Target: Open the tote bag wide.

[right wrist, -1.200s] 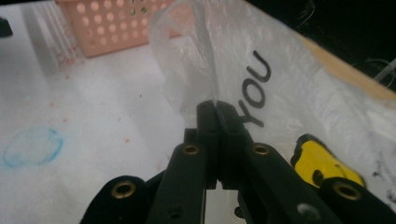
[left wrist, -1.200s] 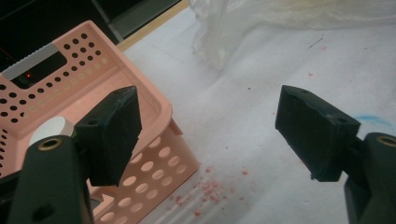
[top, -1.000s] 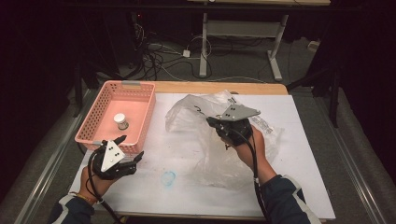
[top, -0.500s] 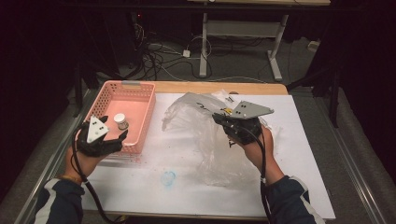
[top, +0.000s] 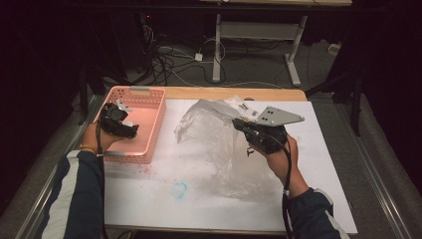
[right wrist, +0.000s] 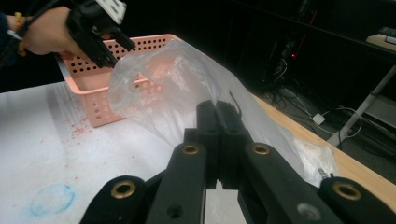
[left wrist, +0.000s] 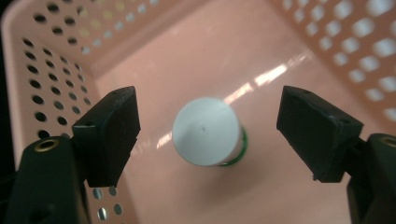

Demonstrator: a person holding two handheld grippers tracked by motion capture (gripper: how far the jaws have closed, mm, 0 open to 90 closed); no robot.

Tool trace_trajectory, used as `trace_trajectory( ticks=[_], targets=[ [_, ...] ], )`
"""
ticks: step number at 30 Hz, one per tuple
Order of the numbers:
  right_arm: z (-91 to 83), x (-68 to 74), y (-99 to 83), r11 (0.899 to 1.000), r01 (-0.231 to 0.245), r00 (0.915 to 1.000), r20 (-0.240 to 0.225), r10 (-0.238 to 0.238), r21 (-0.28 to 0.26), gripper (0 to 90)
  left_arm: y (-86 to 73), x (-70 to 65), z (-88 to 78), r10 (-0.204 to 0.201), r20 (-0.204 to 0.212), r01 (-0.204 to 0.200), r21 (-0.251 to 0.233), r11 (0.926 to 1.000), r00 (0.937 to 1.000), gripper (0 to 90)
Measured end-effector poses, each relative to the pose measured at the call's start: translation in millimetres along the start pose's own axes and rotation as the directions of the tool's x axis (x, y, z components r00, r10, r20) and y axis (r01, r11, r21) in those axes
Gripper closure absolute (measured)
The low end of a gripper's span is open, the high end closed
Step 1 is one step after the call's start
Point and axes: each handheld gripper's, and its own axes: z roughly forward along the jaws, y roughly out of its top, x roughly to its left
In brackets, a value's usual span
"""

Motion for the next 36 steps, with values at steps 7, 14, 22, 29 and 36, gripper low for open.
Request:
trace_trajectory(
  ticks=[7,14,22,29,36],
  targets=[
    [-0.4,1.6,-1.1,1.000,0.009,0.9999,-0.009,-0.008,0.004,90.0,4.1,10.4,18.3,-0.024,0.083,0.016,0.099,0.9949,0.9962,40.4],
    [2.1,3.5,-5.0,0.999,0.030,0.9995,0.001,-0.030,0.029,90.0,4.1,11.2,17.2,-0.025,0.103,0.016,0.090,0.9958,0.9943,48.4],
    [1.7,3.5,-5.6,0.999,0.023,0.9997,0.008,-0.023,0.022,90.0,6.8,4.1,12.0,0.017,0.099,-0.026,0.086,0.9960,0.9949,48.7],
    [-0.4,2.2,-5.2,1.000,0.013,0.9999,0.010,-0.013,0.008,90.0,1.3,-5.0,-20.9,0.043,0.084,-0.036,-0.091,0.9952,0.9955,48.7],
    [3.9,7.6,-4.7,1.000,0.016,0.9997,0.017,-0.016,0.027,90.0,-25.7,-23.8,-57.8,0.075,0.111,-0.036,-0.318,0.9473,0.9910,48.7]
  ],
)
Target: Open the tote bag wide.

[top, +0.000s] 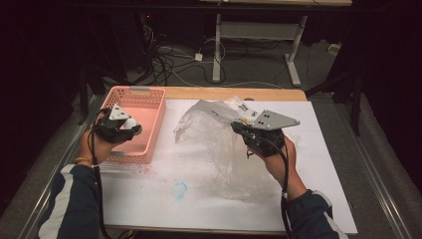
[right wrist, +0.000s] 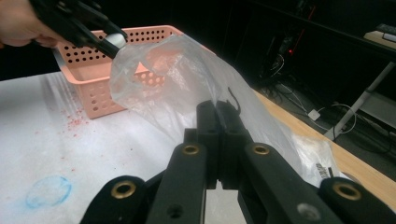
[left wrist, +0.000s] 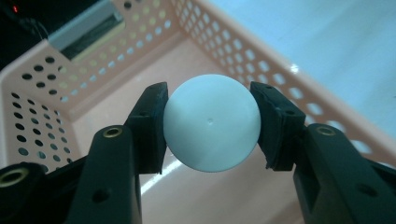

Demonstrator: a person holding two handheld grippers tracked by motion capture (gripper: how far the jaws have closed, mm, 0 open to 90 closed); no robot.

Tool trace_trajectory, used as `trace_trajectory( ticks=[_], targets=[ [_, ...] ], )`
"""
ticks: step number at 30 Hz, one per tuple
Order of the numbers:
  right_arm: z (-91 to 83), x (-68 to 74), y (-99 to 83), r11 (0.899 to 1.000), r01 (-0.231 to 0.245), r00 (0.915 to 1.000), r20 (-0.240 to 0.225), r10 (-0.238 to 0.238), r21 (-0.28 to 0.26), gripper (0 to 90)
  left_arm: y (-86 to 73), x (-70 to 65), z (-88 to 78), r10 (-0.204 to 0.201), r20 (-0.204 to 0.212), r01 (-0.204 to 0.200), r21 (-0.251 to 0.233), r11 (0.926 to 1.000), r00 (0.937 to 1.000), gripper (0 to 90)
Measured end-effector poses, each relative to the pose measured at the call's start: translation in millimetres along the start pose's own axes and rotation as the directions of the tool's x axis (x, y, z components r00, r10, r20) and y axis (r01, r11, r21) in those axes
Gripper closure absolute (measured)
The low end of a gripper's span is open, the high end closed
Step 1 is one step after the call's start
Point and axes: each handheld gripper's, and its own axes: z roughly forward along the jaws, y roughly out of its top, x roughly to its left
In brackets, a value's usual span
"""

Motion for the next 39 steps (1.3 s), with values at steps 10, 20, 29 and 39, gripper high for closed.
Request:
trace_trajectory(
  ticks=[10,20,29,39],
  targets=[
    [3.6,-0.8,-3.9,1.000,0.001,1.0000,0.006,-0.001,0.012,90.0,-3.7,-38.2,-25.6,0.056,0.040,-0.049,-0.157,0.9864,0.9976,48.8],
    [6.2,-1.8,-8.7,0.999,-0.001,0.9999,0.012,0.001,0.047,90.0,20.4,-107.0,-44.1,0.224,0.122,-0.182,-0.289,0.9399,0.9668,48.8],
    [5.2,-2.0,-7.0,0.999,-0.001,0.9999,0.012,0.001,0.034,90.0,41.6,-170.6,-33.4,0.368,0.193,-0.287,-0.348,0.8924,0.9097,48.8],
    [6.8,-1.8,-7.8,0.999,-0.023,0.9997,-0.008,0.023,0.027,90.0,77.8,-207.5,43.4,0.354,0.272,-0.257,-0.334,0.9067,0.8947,48.7]
  ],
)
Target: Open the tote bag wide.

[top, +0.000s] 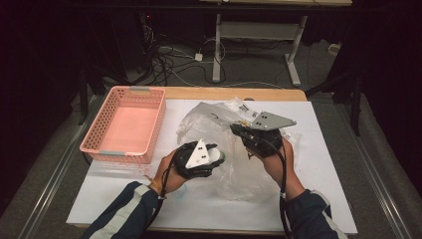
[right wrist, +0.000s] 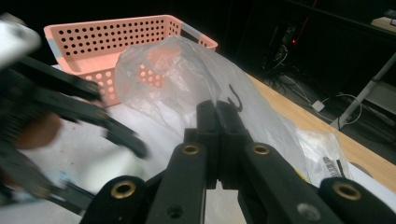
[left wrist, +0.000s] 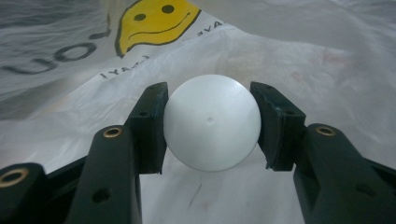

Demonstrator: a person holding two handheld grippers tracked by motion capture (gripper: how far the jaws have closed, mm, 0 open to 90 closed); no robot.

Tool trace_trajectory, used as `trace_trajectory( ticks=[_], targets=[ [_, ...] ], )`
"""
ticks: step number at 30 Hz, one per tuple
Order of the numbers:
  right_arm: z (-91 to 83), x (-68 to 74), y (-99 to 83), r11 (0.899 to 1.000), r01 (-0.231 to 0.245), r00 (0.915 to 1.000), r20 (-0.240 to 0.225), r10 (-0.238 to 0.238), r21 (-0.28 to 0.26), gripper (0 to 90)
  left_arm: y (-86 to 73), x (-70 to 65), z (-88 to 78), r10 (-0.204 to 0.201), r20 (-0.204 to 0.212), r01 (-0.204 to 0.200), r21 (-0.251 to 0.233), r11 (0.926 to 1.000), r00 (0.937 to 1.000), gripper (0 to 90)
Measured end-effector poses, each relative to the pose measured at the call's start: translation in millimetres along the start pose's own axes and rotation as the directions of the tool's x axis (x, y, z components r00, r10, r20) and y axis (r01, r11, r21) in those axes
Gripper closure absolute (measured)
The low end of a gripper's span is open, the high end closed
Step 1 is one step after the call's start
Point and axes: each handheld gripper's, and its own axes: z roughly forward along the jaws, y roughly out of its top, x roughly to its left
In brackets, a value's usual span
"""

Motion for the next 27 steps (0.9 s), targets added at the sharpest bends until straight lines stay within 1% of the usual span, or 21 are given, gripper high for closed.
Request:
trace_trajectory(
  ticks=[1,3,4,5,7,9,10,11,12,13,14,15,16,17,19,20,22,24,27],
  targets=[
    [-0.2,-0.3,-0.5,1.000,0.001,1.0000,-0.003,-0.001,-0.001,90.0,0.1,0.2,8.7,-0.009,0.001,0.009,-0.001,1.0000,1.0000,48.7],
    [-0.3,0.0,-0.8,1.000,0.001,1.0000,-0.001,-0.001,0.003,90.0,-0.3,1.1,25.7,-0.014,0.012,0.014,0.017,0.9998,0.9998,48.7],
    [-0.6,-0.2,-1.1,1.000,-0.002,1.0000,-0.005,0.002,0.004,90.0,-0.3,0.9,33.4,-0.013,0.004,0.013,0.023,0.9997,0.9999,48.7],
    [-0.9,-0.6,-1.4,1.000,-0.006,1.0000,-0.008,0.006,0.002,90.0,0.0,1.0,40.6,-0.002,-0.014,0.002,0.027,0.9996,0.9999,48.7],
    [-1.5,-1.7,-1.5,1.000,-0.006,1.0000,-0.008,0.006,0.001,90.0,0.5,3.0,53.7,-0.026,-0.006,0.026,0.019,0.9995,0.9996,48.6],
    [-1.9,-3.3,-1.9,1.000,-0.007,0.9999,-0.008,0.007,0.003,90.0,1.7,2.7,65.5,-0.035,-0.031,0.036,0.023,0.9991,0.9989,48.5],
    [-1.9,-3.3,-1.9,1.000,-0.007,0.9999,-0.008,0.007,0.003,90.0,2.0,2.4,70.3,-0.038,-0.036,0.039,0.026,0.9989,0.9986,48.5],
    [-1.9,-4.1,-2.0,1.000,-0.009,1.0000,-0.003,0.009,0.004,90.0,2.0,2.3,74.2,-0.035,-0.034,0.036,0.039,0.9986,0.9988,48.4],
    [-1.9,-5.1,-2.5,1.000,-0.012,0.9999,-0.003,0.012,0.005,90.0,1.6,1.3,77.5,-0.041,-0.039,0.043,0.041,0.9982,0.9984,48.3],
    [-1.8,-6.2,-3.0,1.000,-0.013,0.9999,-0.005,0.013,0.007,90.0,1.0,1.5,78.5,-0.030,-0.032,0.032,0.053,0.9981,0.9990,48.0],
    [-1.6,-6.8,-3.5,1.000,-0.018,0.9998,-0.005,0.018,0.009,90.0,0.8,1.3,78.5,-0.024,-0.034,0.026,0.059,0.9979,0.9991,47.1],
    [-0.7,-7.8,-4.7,1.000,-0.019,0.9998,-0.005,0.019,0.011,90.0,0.8,1.4,77.6,-0.030,-0.036,0.032,0.054,0.9980,0.9989,39.8],
    [-0.7,-7.8,-4.7,1.000,-0.019,0.9998,-0.005,0.019,0.011,90.0,0.9,2.3,75.7,-0.036,-0.034,0.037,0.047,0.9982,0.9988,39.8],
    [-0.4,-7.9,-5.2,1.000,-0.017,0.9998,-0.005,0.017,0.015,90.0,1.3,3.1,73.3,-0.034,-0.042,0.036,0.044,0.9984,0.9985,37.1],
    [0.4,-7.8,-5.6,1.000,-0.014,0.9999,-0.003,0.014,0.019,90.0,2.1,3.1,68.3,-0.037,-0.044,0.038,0.030,0.9988,0.9984,34.8],
    [0.3,-7.7,-5.6,1.000,-0.014,0.9999,-0.004,0.014,0.018,90.0,2.8,2.0,64.3,-0.026,-0.058,0.027,0.023,0.9994,0.9980,32.4],
    [-0.7,-7.8,-5.4,1.000,-0.014,0.9999,0.000,0.014,0.018,90.0,3.7,-0.8,57.0,-0.004,-0.065,0.006,0.023,0.9997,0.9979,31.4],
    [-2.3,-8.9,-5.3,1.000,-0.015,0.9999,0.004,0.015,0.014,90.0,4.4,-5.9,43.6,0.028,-0.075,-0.027,0.011,0.9996,0.9968,29.6],
    [-4.8,-10.2,-5.6,1.000,-0.019,0.9998,0.011,0.019,0.016,90.0,4.3,-11.7,12.3,0.063,-0.092,-0.065,-0.018,0.9977,0.9938,28.6]
  ],
)
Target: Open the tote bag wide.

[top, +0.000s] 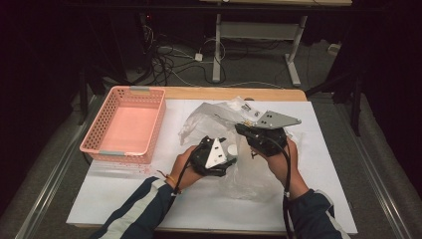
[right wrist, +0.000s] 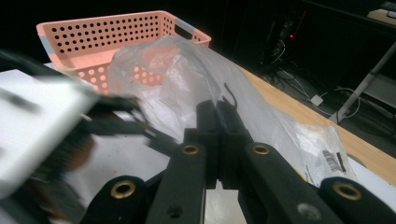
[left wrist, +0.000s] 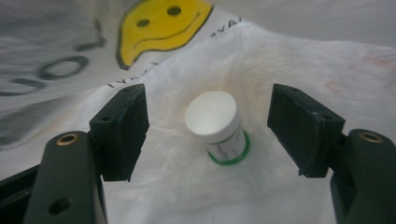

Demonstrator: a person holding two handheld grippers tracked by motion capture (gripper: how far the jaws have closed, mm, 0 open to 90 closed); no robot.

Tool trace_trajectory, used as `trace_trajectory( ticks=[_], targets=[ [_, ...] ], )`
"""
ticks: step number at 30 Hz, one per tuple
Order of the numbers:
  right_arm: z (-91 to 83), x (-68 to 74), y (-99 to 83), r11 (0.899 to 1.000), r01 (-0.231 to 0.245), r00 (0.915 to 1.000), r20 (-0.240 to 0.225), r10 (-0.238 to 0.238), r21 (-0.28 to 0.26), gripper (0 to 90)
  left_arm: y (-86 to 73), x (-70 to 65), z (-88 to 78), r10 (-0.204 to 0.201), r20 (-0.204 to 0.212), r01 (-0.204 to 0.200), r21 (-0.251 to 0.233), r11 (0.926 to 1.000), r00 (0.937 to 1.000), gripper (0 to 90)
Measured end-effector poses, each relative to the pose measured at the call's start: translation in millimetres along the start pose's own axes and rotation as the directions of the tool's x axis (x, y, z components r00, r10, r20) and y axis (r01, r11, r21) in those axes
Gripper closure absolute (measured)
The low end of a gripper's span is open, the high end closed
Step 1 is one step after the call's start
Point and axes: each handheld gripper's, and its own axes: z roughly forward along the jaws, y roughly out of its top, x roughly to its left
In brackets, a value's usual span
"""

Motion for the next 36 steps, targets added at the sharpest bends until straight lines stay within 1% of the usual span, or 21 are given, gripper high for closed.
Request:
trace_trajectory(
  ticks=[2,4,5,7,9,11,12,14,18,21,23,25,27,28,29,30,31,32,34,35,36],
  targets=[
    [-2.4,-1.3,-0.4,1.000,0.002,1.0000,0.004,-0.002,0.002,90.0,-1.0,-0.4,-24.8,0.025,-0.009,-0.025,-0.008,0.9997,0.9997,28.8],
    [-3.0,-1.6,-0.6,1.000,0.000,1.0000,0.006,0.000,0.001,90.0,-6.6,-0.5,-49.7,0.021,-0.018,-0.022,-0.030,0.9993,0.9996,28.9],
    [-3.4,-2.3,-1.0,1.000,0.000,1.0000,0.007,0.000,0.001,90.0,-10.8,-0.5,-61.2,0.018,-0.036,-0.019,-0.036,0.9992,0.9992,28.7],
    [-3.8,-3.6,-2.0,1.000,0.000,0.9999,0.013,0.000,0.009,90.0,-21.2,1.5,-81.7,-0.013,-0.068,0.009,-0.054,0.9985,0.9976,28.7],
    [-3.4,-4.8,-3.2,1.000,-0.007,0.9999,0.014,0.006,0.013,90.0,-31.4,5.0,-96.3,-0.034,-0.122,0.029,-0.045,0.9986,0.9919,27.2],
    [-3.3,-4.8,-4.1,1.000,-0.005,0.9998,0.017,0.005,0.021,90.0,-40.7,13.7,-104.2,-0.105,-0.140,0.098,-0.054,0.9937,0.9846,24.0],
    [-3.3,-4.4,-4.7,1.000,-0.005,0.9998,0.018,0.005,0.025,90.0,-42.8,18.8,-104.1,-0.133,-0.145,0.129,-0.039,0.9909,0.9805,23.7],
    [-3.2,-4.4,-6.1,0.999,0.001,0.9998,0.018,-0.001,0.032,90.0,-44.3,26.5,-97.6,-0.160,-0.169,0.160,-0.012,0.9870,0.9726,22.7],
    [-6.4,-5.3,-9.5,0.999,0.009,0.9997,0.022,-0.010,0.048,90.0,-40.8,35.2,-78.3,-0.199,-0.158,0.202,0.008,0.9793,0.9673,21.3],
    [-10.9,-9.7,-11.9,0.999,0.002,0.9996,0.029,-0.004,0.044,90.0,-35.9,41.5,-60.7,-0.247,-0.163,0.254,0.026,0.9668,0.9552,21.3],
    [-14.5,-13.8,-13.5,0.999,-0.007,0.9994,0.033,0.006,0.041,90.0,-34.2,45.5,-49.4,-0.264,-0.157,0.274,0.040,0.9610,0.9515,26.7],
    [-17.2,-16.8,-16.0,0.999,-0.017,0.9993,0.035,0.016,0.038,90.0,-34.0,50.6,-36.9,-0.306,-0.142,0.315,0.047,0.9479,0.9415,30.1],
    [-20.0,-19.7,-18.7,0.999,-0.023,0.9992,0.034,0.022,0.039,90.0,-35.3,54.6,-24.3,-0.319,-0.161,0.332,0.059,0.9414,0.9338,30.0],
    [-21.7,-21.0,-19.7,0.999,-0.025,0.9990,0.039,0.023,0.039,90.0,-36.8,56.6,-18.2,-0.333,-0.170,0.347,0.065,0.9355,0.9276,29.7],
    [-23.7,-22.2,-20.7,0.999,-0.026,0.9989,0.040,0.025,0.035,90.0,-38.8,59.2,-12.8,-0.358,-0.176,0.374,0.068,0.9250,0.9171,27.1],
    [-25.6,-23.4,-21.4,0.999,-0.025,0.9988,0.042,0.024,0.033,90.0,-41.2,61.7,-7.8,-0.392,-0.172,0.408,0.071,0.9102,0.9039,24.7],
    [-27.7,-24.1,-22.0,0.999,-0.031,0.9984,0.048,0.030,0.030,90.0,-43.4,64.4,-3.4,-0.410,-0.159,0.426,0.076,0.9017,0.8979,24.3],
    [-29.4,-25.0,-22.8,0.999,-0.030,0.9984,0.049,0.028,0.022,90.0,-45.4,66.3,0.5,-0.422,-0.138,0.435,0.081,0.8966,0.8958,24.7],
    [-31.3,-25.1,-24.7,0.999,-0.032,0.9984,0.047,0.031,0.028,90.0,-48.0,68.1,6.4,-0.439,-0.121,0.450,0.084,0.8892,0.8903,31.8],
    [-31.4,-24.6,-25.9,0.999,-0.029,0.9984,0.050,0.027,0.035,89.0,-49.1,68.8,8.1,-0.441,-0.101,0.449,0.084,0.8894,0.8918,38.7],
    [-31.3,-24.3,-27.0,0.999,-0.028,0.9983,0.052,0.026,0.036,87.4,-49.3,68.6,9.5,-0.433,-0.098,0.441,0.088,0.8931,0.8960,45.0]
  ],
)
